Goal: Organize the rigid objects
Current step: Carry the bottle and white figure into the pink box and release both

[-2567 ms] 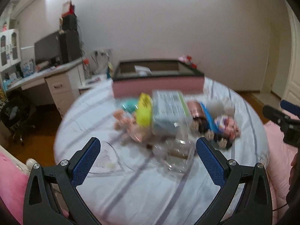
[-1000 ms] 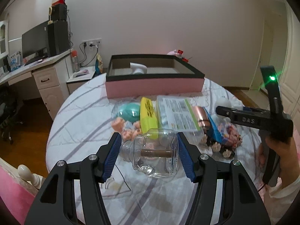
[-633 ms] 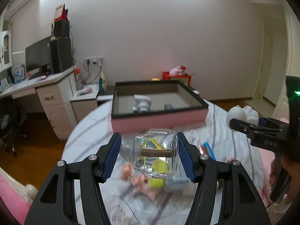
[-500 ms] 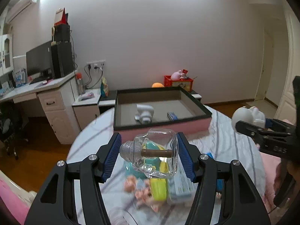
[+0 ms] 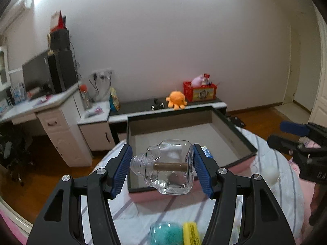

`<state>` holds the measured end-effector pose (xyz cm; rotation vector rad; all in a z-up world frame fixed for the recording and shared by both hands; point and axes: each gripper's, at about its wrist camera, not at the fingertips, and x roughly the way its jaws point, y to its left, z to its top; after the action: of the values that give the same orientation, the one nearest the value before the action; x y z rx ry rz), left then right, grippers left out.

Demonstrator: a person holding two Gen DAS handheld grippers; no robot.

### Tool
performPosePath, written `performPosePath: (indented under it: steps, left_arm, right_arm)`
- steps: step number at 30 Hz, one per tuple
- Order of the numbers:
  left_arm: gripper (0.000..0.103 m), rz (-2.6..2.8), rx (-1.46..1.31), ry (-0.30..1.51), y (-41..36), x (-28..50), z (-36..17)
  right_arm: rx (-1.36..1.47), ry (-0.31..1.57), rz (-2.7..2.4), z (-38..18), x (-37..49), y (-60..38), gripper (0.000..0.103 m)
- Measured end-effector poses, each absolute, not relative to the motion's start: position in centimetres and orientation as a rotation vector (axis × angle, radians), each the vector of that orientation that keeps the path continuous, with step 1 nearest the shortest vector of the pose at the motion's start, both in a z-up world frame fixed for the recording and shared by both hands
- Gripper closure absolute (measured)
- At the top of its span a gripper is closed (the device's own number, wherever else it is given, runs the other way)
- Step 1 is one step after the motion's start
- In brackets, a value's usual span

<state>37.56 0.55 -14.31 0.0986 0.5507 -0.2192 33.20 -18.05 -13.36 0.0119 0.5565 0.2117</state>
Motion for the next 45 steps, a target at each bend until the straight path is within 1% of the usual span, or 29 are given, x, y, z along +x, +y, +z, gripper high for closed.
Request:
performPosePath:
  steps: [2, 5, 6, 7, 8, 9, 13, 15, 20, 21, 22, 25, 30, 35, 38, 41, 45]
  left_arm:
    - [0.042, -0.205, 0.099, 0.571, 0.6, 38.0, -15.3]
    - [0.042, -0.214, 0.099, 0.579, 0.9, 37.9, -16.3]
    - [0.042, -0.222, 0.092, 0.586, 0.9, 38.0, -16.6]
    - [0.042, -0.23, 0.085, 0.593, 0.9, 38.0, -16.8]
    - [0.042, -0.232, 0.084, 0.596, 1.0, 37.9, -17.0]
    - [0.042, -0.228, 0.085, 0.596, 1.1, 37.8, -17.1]
    - [0.042, -0.237, 0.082, 0.599, 1.1, 38.0, -17.2]
    - [0.042, -0.235, 0.095, 0.603, 0.6, 38.0, -17.3]
    - [0.042, -0.244, 0.094, 0.605, 0.1, 38.0, -17.2]
    - [0.042, -0.244, 0.096, 0.608, 0.1, 38.1, -17.2]
    - [0.042, -0.243, 0.098, 0.612, 0.0, 38.2, -17.3]
    - [0.042, -0.241, 0.101, 0.616, 0.0, 38.4, -17.2]
    - [0.042, -0.248, 0.11, 0.613, -0.4, 39.0, -16.9]
    - [0.042, -0.266, 0.124, 0.615, -1.3, 40.5, -16.6]
    - [0.042, -0.271, 0.125, 0.631, -1.7, 42.3, -16.6]
    - [0.042, -0.252, 0.135, 0.66, -1.6, 44.3, -17.2]
    - [0.042, -0.225, 0.13, 0.728, -1.1, 46.7, -19.1]
  right_arm:
    - [0.04, 0.608, 0.212, -14.8, 34.0, -18.5, 0.036]
    - [0.066, 0.623, 0.195, -16.8, 32.5, -19.5, 0.036]
    - [0.076, 0.624, 0.146, -17.8, 31.7, -20.3, 0.032]
    - [0.075, 0.623, 0.104, -18.6, 31.1, -21.0, 0.023]
    - [0.07, 0.621, 0.054, -19.3, 30.7, -21.7, 0.021]
    - [0.062, 0.627, -0.002, -20.3, 30.5, -22.6, 0.021]
    - [0.125, 0.751, -0.036, -24.5, 31.4, -25.9, 0.02]
    - [0.208, 0.772, 0.036, -24.7, 31.5, -27.0, 0.02]
    - [0.193, 0.825, 0.085, -25.3, 32.5, -26.4, 0.02]
    - [0.182, 0.847, 0.094, -25.6, 32.9, -26.1, 0.023]
    - [0.177, 0.857, 0.095, -25.7, 33.1, -26.0, 0.037]
    - [0.159, 0.849, 0.1, -25.4, 33.3, -25.7, 0.05]
    - [0.132, 0.804, 0.103, -24.3, 32.7, -25.1, 0.05]
    - [0.096, 0.687, 0.112, -20.2, 33.0, -23.9, 0.05]
    - [0.086, 0.652, 0.14, -18.0, 35.3, -22.8, 0.05]
    - [0.064, 0.651, 0.172, -17.2, 38.7, -21.3, 0.05]
    - [0.001, 0.734, 0.195, -19.1, 43.2, -19.0, 0.05]
